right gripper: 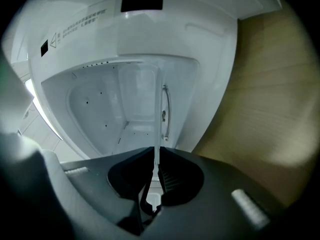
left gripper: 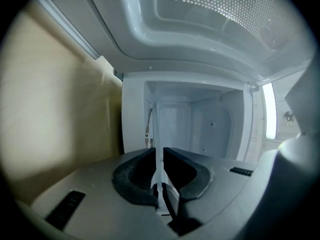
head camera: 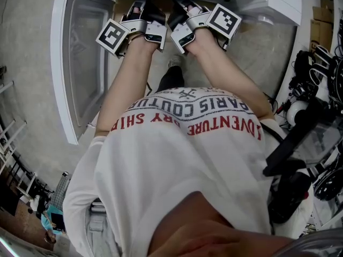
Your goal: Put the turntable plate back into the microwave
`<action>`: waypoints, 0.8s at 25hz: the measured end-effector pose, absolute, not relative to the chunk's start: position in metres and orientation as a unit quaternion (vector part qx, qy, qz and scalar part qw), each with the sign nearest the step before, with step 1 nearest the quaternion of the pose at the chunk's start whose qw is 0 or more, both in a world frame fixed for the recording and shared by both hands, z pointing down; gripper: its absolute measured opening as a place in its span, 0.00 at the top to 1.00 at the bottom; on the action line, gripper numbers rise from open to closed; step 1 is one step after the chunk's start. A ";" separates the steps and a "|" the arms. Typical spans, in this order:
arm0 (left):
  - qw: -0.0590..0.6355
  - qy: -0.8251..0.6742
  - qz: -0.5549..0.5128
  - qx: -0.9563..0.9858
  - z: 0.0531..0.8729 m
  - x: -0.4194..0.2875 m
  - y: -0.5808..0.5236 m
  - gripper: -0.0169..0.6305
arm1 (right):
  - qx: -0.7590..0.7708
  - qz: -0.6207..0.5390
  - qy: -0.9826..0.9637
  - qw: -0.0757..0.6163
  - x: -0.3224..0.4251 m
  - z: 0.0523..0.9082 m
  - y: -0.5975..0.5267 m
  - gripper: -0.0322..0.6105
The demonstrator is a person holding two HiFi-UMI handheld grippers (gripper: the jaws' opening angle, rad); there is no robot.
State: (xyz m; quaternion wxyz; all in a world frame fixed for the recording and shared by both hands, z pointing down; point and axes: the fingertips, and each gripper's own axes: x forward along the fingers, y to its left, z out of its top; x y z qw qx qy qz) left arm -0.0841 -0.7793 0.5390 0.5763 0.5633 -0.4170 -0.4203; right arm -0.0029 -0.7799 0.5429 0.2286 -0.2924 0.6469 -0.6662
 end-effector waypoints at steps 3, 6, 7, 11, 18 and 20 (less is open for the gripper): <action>0.575 -0.410 -0.418 0.571 0.537 -0.081 -0.771 0.92 | -0.293 -0.665 0.646 0.236 -0.002 0.541 -0.782 0.91; 0.581 -0.406 -0.402 0.580 0.540 -0.070 -0.766 0.92 | -0.297 -0.659 0.650 0.235 0.001 0.542 -0.782 0.90; 0.582 -0.405 -0.395 0.585 0.539 -0.068 -0.767 0.94 | -0.299 -0.658 0.652 0.228 0.001 0.542 -0.783 0.90; 0.579 -0.401 -0.393 0.591 0.537 -0.067 -0.773 0.97 | -0.300 -0.658 0.665 0.185 -0.007 0.542 -0.779 0.91; 0.580 -0.405 -0.392 0.588 0.547 -0.071 -0.775 0.97 | -0.271 -0.676 0.662 0.175 -0.013 0.548 -0.765 0.95; 0.579 -0.405 -0.393 0.588 0.548 -0.072 -0.775 0.97 | -0.272 -0.674 0.665 0.174 -0.011 0.549 -0.763 0.95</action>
